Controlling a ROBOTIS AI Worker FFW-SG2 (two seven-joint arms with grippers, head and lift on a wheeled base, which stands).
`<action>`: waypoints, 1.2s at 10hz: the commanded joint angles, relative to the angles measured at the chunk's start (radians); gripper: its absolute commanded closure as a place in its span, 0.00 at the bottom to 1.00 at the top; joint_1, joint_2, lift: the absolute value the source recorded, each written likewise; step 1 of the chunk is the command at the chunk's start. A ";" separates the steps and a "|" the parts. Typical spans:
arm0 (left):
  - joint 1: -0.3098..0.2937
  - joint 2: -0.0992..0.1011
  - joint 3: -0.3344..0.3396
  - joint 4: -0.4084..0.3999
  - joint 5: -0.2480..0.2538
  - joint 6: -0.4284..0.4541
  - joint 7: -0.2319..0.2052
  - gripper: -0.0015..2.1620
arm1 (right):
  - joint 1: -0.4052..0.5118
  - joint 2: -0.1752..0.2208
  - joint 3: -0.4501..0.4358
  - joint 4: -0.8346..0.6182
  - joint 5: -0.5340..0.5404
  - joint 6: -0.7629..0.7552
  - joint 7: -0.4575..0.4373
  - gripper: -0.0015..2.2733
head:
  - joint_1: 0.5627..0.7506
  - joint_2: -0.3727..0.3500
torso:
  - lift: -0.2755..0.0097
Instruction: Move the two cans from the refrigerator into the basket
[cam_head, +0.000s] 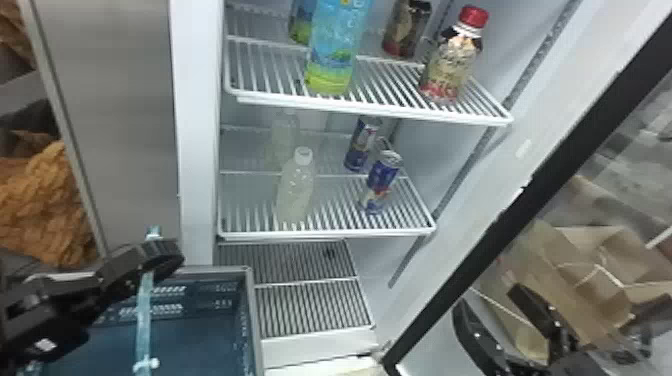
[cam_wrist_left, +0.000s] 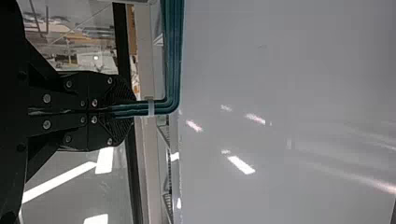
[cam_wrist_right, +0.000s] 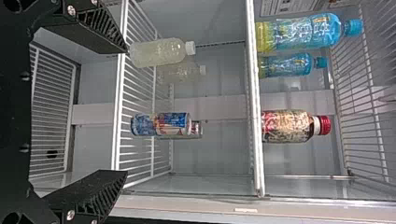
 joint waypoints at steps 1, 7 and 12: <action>0.000 0.000 0.000 0.000 0.000 0.000 -0.001 0.55 | -0.005 0.001 0.000 0.005 0.001 0.000 0.000 0.05 | 0.70 0.03 | 0.20; 0.005 -0.003 0.000 0.000 0.002 0.000 0.000 0.55 | -0.019 0.001 0.000 0.025 0.003 0.000 0.000 0.05 | 0.70 0.03 | 0.20; 0.005 -0.005 -0.004 0.000 0.002 0.007 0.000 0.55 | -0.159 0.001 0.000 0.143 0.059 -0.037 -0.012 0.05 | 0.70 0.03 | 0.20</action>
